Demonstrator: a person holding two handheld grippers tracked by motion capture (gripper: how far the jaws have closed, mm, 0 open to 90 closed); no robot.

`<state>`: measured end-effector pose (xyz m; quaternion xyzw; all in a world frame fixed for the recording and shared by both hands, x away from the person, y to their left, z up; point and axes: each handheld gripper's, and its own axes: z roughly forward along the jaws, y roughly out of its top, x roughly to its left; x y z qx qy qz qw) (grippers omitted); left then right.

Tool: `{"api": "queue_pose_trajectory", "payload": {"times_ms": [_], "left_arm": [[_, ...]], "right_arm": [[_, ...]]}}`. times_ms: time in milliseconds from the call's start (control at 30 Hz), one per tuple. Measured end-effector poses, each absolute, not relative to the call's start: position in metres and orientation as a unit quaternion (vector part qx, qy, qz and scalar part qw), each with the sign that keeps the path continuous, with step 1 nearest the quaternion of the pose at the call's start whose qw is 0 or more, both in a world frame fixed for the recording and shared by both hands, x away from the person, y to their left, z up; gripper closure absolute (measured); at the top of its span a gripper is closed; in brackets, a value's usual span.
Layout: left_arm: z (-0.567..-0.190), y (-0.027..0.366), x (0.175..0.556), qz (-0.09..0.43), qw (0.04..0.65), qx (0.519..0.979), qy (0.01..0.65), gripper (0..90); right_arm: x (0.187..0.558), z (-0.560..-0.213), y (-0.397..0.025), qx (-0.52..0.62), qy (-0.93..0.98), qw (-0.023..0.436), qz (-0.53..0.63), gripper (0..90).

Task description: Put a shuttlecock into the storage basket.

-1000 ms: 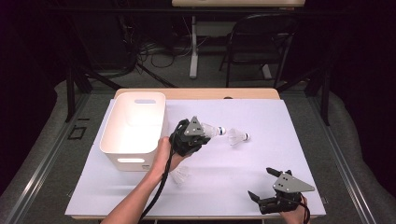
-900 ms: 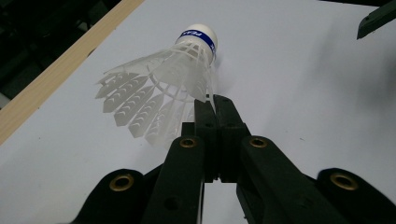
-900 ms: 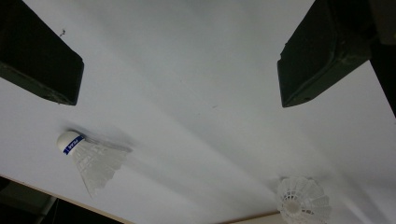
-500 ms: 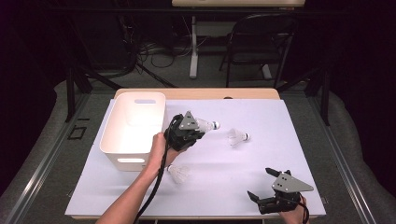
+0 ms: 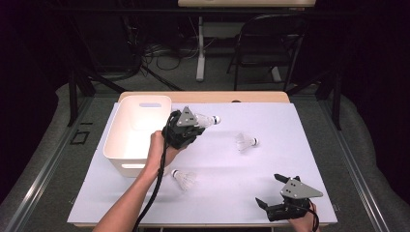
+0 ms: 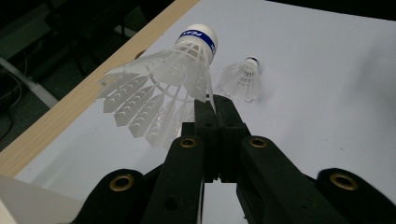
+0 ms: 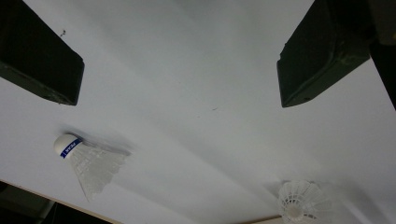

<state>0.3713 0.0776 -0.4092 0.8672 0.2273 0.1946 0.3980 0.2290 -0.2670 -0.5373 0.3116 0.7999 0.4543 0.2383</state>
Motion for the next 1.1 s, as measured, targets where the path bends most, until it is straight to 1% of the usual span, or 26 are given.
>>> {"api": "queue_pose_trajectory", "payload": {"times_ms": [533, 667, 1100], "left_arm": [[-0.390, 0.105, 0.372, 0.222, 0.405, 0.849, 0.256, 90.0], [-0.389, 0.112, 0.372, 0.229, 0.398, 0.849, 0.260, 90.0], [-0.384, 0.144, 0.372, 0.245, 0.404, 0.829, 0.298, 90.0]], "right_arm": [[0.230, -0.538, -0.266, 0.313, 0.800, 0.237, 0.453, 0.1], [0.229, -0.537, -0.266, 0.313, 0.799, 0.238, 0.455, 0.2], [0.230, -0.538, -0.266, 0.316, 0.799, 0.237, 0.453, 0.2]]}}
